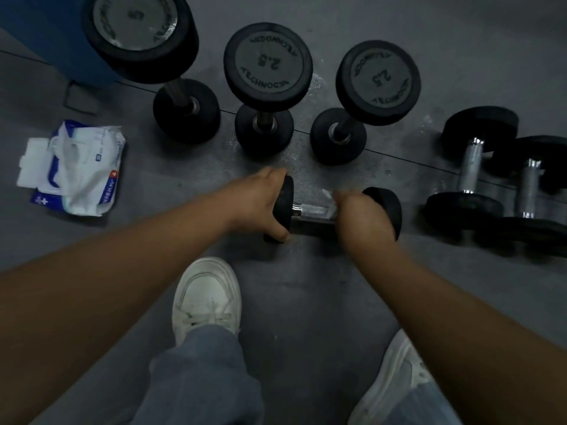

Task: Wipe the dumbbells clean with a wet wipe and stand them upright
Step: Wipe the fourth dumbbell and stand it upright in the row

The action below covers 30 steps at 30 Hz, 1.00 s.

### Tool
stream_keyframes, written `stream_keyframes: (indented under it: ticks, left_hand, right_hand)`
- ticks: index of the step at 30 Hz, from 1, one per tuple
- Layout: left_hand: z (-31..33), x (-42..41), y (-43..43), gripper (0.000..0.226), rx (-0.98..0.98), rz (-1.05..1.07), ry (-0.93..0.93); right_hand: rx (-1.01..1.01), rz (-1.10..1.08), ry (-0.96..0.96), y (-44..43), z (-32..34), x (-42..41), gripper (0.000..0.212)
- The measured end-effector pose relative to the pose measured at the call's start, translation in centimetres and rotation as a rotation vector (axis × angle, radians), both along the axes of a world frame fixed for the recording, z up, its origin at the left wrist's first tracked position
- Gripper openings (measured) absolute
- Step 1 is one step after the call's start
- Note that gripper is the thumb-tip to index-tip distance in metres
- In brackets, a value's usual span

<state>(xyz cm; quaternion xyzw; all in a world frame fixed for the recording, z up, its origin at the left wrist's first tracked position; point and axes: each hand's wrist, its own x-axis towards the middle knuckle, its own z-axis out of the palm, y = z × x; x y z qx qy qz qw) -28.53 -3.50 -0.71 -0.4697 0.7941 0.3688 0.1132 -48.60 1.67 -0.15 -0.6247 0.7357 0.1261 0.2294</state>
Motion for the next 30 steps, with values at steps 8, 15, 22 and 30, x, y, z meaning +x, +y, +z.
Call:
stream_keyframes:
  ticks: [8,15,22,30]
  left_hand:
    - [0.2,1.1,6.0,0.109,-0.212,0.062,0.128]
    - [0.6,1.8,10.3,0.124,-0.076,-0.082,0.055]
    - [0.8,2.3,12.6,0.124,-0.024,-0.109,0.063]
    - [0.7,3.0,14.3,0.123,-0.018,-0.148,0.094]
  right_hand:
    - [-0.056,-0.152,-0.088,3.7,-0.3,2.4,0.022]
    - [0.128,-0.207,-0.119,7.8,-0.1,2.4,0.021]
    - [0.166,-0.152,-0.225,11.1,0.5,3.1,0.018]
    - [0.187,-0.047,-0.234,15.1,0.4,3.5,0.029]
